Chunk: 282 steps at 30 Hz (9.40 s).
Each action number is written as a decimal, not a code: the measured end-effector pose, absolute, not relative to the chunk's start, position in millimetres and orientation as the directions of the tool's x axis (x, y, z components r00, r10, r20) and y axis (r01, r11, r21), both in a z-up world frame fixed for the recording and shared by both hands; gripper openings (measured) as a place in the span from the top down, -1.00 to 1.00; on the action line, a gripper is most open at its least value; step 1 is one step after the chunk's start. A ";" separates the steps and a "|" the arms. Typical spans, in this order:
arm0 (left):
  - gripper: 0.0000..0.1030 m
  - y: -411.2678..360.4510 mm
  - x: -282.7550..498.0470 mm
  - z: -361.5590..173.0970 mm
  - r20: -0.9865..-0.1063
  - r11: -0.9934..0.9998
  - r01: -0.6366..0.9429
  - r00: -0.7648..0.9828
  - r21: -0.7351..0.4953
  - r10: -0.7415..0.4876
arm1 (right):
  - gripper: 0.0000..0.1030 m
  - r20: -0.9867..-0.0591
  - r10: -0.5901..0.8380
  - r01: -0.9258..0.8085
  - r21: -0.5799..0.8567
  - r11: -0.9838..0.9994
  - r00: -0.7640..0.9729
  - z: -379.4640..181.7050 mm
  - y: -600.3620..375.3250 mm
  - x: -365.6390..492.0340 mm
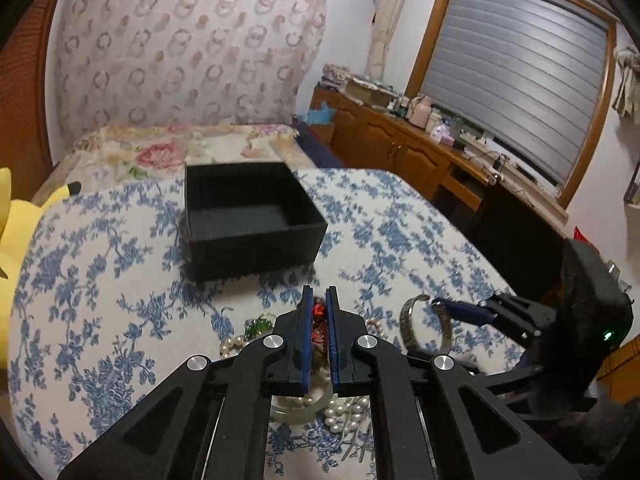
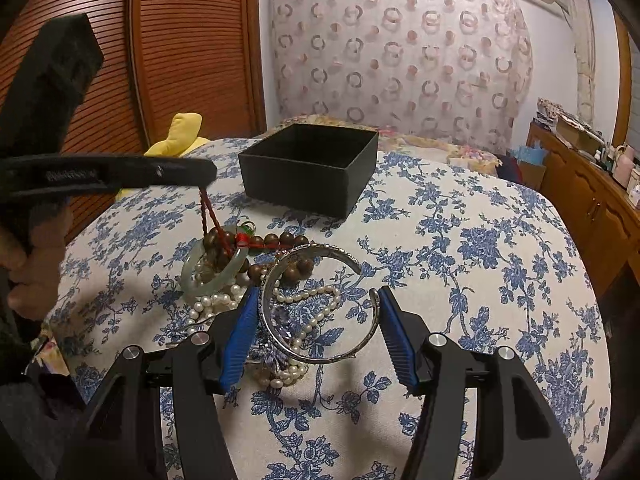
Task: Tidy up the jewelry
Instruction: 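Lift the silver bangle with the right tool while the left tool grasps the red string bracelet, then carry both items over the black box and open both tools to drop them, then withdraw both tools from the box back toward the jewelry pile, then grasp the jade bangle with the left tool while the right tool grasps silver hairpins, then carry the jade bangle and hairpins into the black box and open both tools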
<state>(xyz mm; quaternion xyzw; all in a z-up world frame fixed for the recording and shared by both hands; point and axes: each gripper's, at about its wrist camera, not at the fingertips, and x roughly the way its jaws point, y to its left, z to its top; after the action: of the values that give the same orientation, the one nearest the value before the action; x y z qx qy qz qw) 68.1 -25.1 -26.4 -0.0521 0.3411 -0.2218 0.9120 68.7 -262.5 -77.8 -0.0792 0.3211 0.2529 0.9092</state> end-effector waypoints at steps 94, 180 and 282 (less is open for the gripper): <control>-0.85 42.3 92.5 -59.2 -0.655 0.984 0.146 0.735 -0.100 -0.176 | -0.23 -0.594 0.451 -0.567 -0.011 0.824 0.666 -47.5 -242.1 139.0; -0.34 -14.2 49.6 -71.3 -0.671 0.953 0.274 0.683 -0.131 -0.289 | 0.51 -0.731 0.446 -0.655 -0.001 0.755 0.516 -103.2 -231.6 77.4; -0.46 -26.8 215.4 -35.6 -0.683 0.970 0.239 0.703 -0.030 -0.195 | 0.48 -0.578 0.479 -0.593 -0.010 0.805 0.660 -44.3 -236.2 269.7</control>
<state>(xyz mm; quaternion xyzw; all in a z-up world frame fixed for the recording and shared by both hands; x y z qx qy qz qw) 215.4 -26.8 -35.6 0.0303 0.3666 -0.1177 0.9224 269.7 -236.2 -44.3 -0.0990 0.2869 0.2958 0.9057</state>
